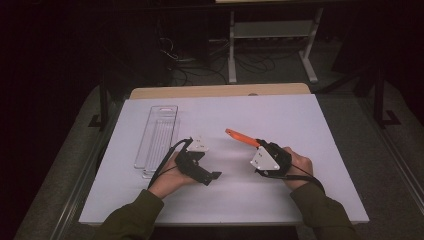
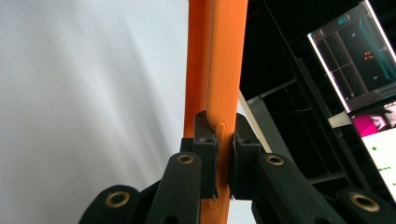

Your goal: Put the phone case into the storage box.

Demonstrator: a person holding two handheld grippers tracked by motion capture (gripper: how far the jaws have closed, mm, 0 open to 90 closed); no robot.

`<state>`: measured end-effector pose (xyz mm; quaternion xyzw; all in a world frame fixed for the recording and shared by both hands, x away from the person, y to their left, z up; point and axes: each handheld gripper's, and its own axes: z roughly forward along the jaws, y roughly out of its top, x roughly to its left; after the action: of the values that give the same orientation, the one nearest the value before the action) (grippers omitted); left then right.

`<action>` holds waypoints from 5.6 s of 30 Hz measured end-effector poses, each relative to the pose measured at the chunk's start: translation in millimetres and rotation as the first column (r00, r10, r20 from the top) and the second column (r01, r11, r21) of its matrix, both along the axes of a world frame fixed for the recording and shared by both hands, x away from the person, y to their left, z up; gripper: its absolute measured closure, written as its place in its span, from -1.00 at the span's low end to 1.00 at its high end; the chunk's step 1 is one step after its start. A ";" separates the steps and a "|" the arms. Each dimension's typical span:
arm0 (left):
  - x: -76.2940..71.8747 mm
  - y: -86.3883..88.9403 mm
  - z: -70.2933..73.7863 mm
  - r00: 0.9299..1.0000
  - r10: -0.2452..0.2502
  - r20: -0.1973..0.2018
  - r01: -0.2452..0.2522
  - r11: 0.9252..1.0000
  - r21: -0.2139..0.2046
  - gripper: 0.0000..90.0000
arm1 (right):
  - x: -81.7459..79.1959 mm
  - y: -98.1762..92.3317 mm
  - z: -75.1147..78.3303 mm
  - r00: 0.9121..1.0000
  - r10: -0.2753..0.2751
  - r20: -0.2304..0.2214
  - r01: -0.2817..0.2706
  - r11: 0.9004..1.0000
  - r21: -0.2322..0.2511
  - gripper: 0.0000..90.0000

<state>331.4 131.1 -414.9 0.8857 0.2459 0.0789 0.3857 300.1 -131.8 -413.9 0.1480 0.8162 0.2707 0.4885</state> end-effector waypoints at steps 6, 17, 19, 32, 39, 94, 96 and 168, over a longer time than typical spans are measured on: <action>0.1 -0.5 -0.2 1.000 -0.001 0.003 0.001 1.000 -0.001 -1.00 | 2.7 -3.0 2.0 1.000 0.000 -0.030 0.001 0.999 0.033 0.83; -0.2 -0.3 0.1 1.000 0.004 0.003 -0.004 1.000 -0.005 -1.00 | 6.2 -7.0 4.9 0.997 0.000 -0.078 0.007 0.996 0.091 0.83; -0.1 -0.2 0.2 1.000 0.005 0.003 -0.005 1.000 -0.003 -1.00 | 7.4 -8.4 6.0 0.995 0.001 -0.095 0.010 0.994 0.113 0.83; 1.0 1.1 1.3 1.000 0.003 0.007 -0.003 1.000 0.003 -1.00 | 10.8 -12.4 7.0 0.985 0.001 -0.171 0.038 0.974 0.225 0.83; 2.7 1.9 1.3 1.000 0.006 -0.009 -0.007 1.000 -0.009 -1.00 | 13.7 -15.8 7.7 0.982 0.006 -0.190 0.047 0.961 0.272 0.83; 6.7 4.6 14.9 0.999 0.033 -0.009 -0.033 0.991 -0.133 -1.00 | 24.6 -31.9 1.9 0.910 0.087 -0.405 0.203 0.760 0.618 0.83; 7.9 4.9 16.5 0.999 0.035 -0.001 -0.035 0.990 -0.135 -1.00 | 24.7 -31.3 1.0 0.912 0.084 -0.401 0.198 0.767 0.610 0.83; 40.1 -11.9 59.4 0.996 0.074 0.058 -0.054 0.957 -0.283 -1.00 | 12.5 11.3 -3.0 0.909 0.136 -0.393 0.168 0.745 0.646 0.83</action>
<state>371.6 119.3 -355.6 0.8103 0.2698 0.0858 0.5132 312.6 -120.5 -416.9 0.3738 0.7482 0.5019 0.2203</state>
